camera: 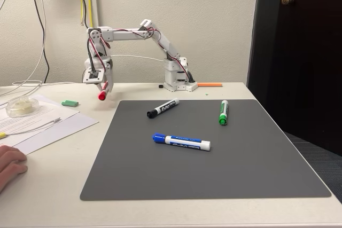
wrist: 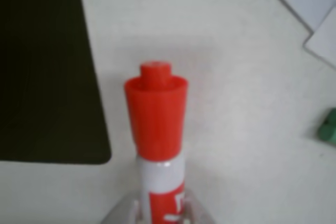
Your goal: Pick up the red marker.
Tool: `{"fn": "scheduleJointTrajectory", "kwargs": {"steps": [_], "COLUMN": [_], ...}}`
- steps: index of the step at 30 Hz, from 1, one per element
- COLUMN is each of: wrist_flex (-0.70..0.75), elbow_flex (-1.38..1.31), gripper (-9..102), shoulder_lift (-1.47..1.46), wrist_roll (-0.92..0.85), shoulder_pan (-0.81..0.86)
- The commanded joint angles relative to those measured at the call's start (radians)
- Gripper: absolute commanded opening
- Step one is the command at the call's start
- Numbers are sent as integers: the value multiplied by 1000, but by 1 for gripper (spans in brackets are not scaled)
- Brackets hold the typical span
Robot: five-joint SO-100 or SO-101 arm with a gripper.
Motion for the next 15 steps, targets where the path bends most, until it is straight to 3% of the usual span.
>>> {"fn": "scheduleJointTrajectory", "kwargs": {"steps": [1,10,15], "wrist_flex": [8,8,9], "elbow_flex": [-95,-267,-255], "gripper": [4,4,4], "shoulder_lift": [75,126,235], "wrist_roll": [121,611,798], "shoulder_pan": [-91,-318,-397]}}
